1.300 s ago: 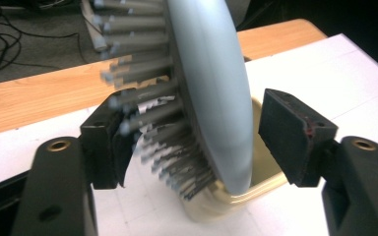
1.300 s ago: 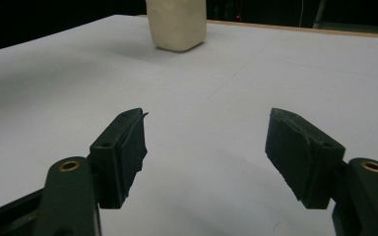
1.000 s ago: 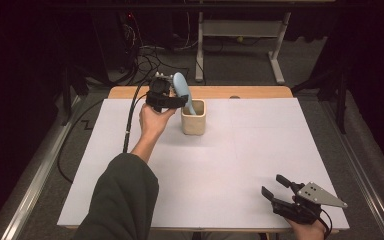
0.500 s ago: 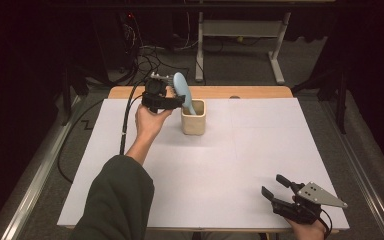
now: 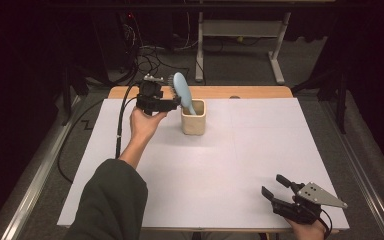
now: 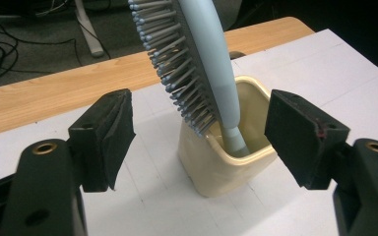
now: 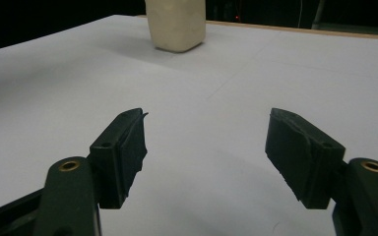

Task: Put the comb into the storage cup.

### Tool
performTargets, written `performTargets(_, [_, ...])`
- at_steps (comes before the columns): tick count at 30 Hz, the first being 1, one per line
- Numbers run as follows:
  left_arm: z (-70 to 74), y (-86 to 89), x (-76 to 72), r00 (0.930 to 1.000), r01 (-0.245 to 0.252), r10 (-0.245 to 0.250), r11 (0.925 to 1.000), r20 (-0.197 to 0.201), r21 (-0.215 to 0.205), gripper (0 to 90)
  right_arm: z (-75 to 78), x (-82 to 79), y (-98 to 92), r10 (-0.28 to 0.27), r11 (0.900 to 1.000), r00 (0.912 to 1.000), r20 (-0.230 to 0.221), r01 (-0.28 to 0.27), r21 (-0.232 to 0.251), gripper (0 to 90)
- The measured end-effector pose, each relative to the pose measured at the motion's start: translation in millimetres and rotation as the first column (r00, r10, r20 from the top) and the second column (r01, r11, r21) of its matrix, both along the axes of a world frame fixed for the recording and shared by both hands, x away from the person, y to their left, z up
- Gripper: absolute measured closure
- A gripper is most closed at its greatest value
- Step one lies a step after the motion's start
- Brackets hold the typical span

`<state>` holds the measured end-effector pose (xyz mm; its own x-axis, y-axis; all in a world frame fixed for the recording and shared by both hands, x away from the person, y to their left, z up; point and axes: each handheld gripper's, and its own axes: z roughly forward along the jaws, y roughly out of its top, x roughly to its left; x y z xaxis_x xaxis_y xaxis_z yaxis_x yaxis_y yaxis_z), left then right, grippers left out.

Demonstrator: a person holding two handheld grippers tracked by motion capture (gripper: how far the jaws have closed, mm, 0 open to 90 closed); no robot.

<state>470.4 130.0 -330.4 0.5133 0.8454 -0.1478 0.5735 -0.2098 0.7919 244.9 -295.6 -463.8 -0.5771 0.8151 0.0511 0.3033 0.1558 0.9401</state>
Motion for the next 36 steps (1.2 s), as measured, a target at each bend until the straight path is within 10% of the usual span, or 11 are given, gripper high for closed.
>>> performTargets(36, [-4.7, 17.8, -23.9, 0.9978, 0.065, -0.065, 0.9978, -0.008, -0.007, 27.6, 0.5, -0.5, 0.1, -0.001, 1.0, 1.0, 0.0, 0.001, -0.002, 31.8])
